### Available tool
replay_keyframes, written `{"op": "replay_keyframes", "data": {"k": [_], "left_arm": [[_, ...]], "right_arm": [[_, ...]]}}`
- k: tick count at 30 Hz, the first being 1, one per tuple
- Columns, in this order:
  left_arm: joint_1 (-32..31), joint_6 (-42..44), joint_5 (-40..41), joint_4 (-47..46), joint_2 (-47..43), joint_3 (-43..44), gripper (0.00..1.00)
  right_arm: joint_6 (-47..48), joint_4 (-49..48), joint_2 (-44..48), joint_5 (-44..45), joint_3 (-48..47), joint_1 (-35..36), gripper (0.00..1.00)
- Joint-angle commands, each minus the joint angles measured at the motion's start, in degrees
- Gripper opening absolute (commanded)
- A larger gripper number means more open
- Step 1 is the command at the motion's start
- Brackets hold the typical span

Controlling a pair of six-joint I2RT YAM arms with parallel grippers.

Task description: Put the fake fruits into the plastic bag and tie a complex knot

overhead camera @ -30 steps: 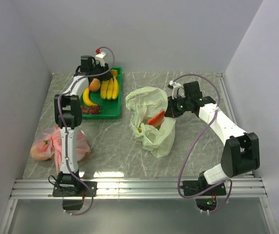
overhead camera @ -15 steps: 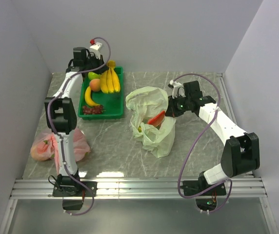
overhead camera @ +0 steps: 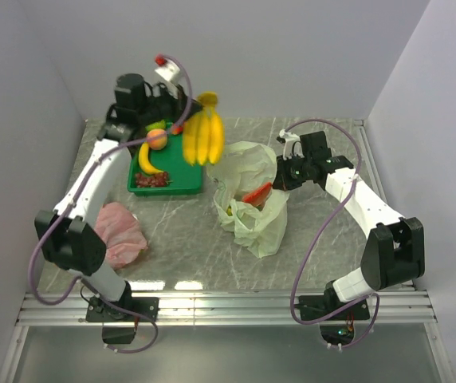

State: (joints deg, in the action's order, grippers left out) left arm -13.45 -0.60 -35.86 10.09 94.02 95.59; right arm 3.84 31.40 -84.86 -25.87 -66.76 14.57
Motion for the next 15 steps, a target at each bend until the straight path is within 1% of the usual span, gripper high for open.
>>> {"op": "replay_keyframes", "data": {"k": [1, 2, 3, 5, 6, 8, 10, 11, 12, 15], "left_arm": [[-8.4, 0.0, 3.4, -5.4, -3.7, -6.3, 0.00], [-10.6, 2.6, 7.1, -6.4, -4.7, -7.8, 0.00], [-15.1, 5.0, 9.5, -9.4, -4.8, -10.2, 0.00], [-18.5, 6.5, 14.2, -12.5, -3.7, -11.7, 0.00], [-20.6, 5.8, 15.3, -15.1, -3.0, -12.7, 0.00], [-21.6, 3.5, 16.1, -16.4, -0.1, -12.8, 0.00], [-24.1, 1.9, 18.0, -18.7, 2.2, -14.6, 0.00], [-24.1, 1.6, 18.0, -19.7, 2.7, -14.6, 0.00], [-25.3, 1.6, 18.1, -21.9, 3.2, -16.7, 0.00], [-27.3, 2.7, 17.1, -21.0, 5.1, -19.5, 0.00]], "right_arm": [[-0.9, 0.4, 2.4, 0.4, -2.6, -0.5, 0.00], [-1.0, 0.6, 2.3, 0.2, -2.6, -0.4, 0.00], [-1.0, 0.9, 2.4, -0.1, -2.6, -0.4, 0.00], [-1.0, 1.2, 2.2, -0.4, -2.5, -0.3, 0.00], [-1.1, 1.6, 2.2, -0.5, -2.5, -0.4, 0.00], [-1.4, 1.5, 2.8, -0.3, -2.2, -0.5, 0.00], [-1.7, 0.9, 3.4, -0.5, -1.7, -0.6, 0.00], [-2.0, 0.8, 3.6, -0.7, -1.5, -0.6, 0.00], [-2.1, 0.8, 3.7, -0.8, -1.5, -0.6, 0.00], [-2.2, 0.6, 3.7, -0.4, -1.7, -0.8, 0.00]]}}
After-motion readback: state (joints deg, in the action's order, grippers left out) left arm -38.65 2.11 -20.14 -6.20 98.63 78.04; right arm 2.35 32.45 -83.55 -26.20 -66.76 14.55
